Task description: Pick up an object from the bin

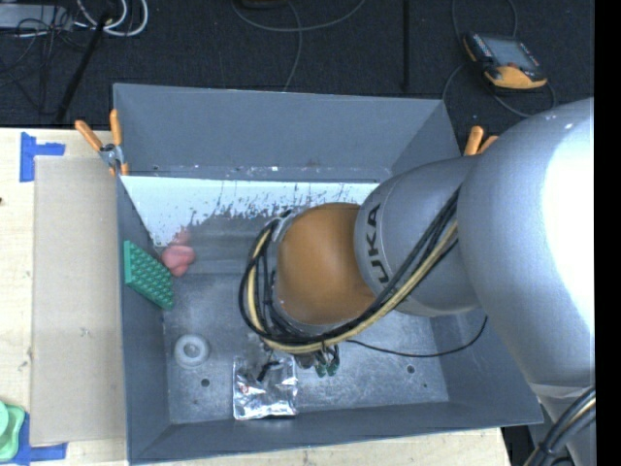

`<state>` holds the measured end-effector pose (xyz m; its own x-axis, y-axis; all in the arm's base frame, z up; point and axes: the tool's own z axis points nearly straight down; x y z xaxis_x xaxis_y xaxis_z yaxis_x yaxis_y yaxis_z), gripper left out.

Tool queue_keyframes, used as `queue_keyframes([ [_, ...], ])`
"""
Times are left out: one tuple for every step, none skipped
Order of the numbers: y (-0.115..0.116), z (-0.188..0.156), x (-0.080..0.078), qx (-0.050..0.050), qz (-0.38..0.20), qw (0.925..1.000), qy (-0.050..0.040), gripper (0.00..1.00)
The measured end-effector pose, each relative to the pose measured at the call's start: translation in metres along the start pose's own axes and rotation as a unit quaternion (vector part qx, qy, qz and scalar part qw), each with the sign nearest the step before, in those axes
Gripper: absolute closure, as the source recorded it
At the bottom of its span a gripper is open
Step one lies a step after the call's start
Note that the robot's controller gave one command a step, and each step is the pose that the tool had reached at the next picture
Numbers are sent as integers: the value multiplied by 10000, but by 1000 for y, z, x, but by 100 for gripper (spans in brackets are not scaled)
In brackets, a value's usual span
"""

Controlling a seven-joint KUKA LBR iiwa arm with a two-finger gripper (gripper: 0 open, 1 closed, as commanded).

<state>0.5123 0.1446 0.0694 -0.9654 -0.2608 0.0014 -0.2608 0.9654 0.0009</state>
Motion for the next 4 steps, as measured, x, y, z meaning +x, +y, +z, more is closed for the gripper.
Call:
queue_keyframes([
  [0, 0, 0, -1, 3, 10000, -4, 0],
  [0, 0, 0, -1, 5, 10000, 1, 100],
  [0, 0, 0, -2, 7, 10000, -3, 0],
  [0, 0, 0, -1, 10, 10000, 1, 100],
])
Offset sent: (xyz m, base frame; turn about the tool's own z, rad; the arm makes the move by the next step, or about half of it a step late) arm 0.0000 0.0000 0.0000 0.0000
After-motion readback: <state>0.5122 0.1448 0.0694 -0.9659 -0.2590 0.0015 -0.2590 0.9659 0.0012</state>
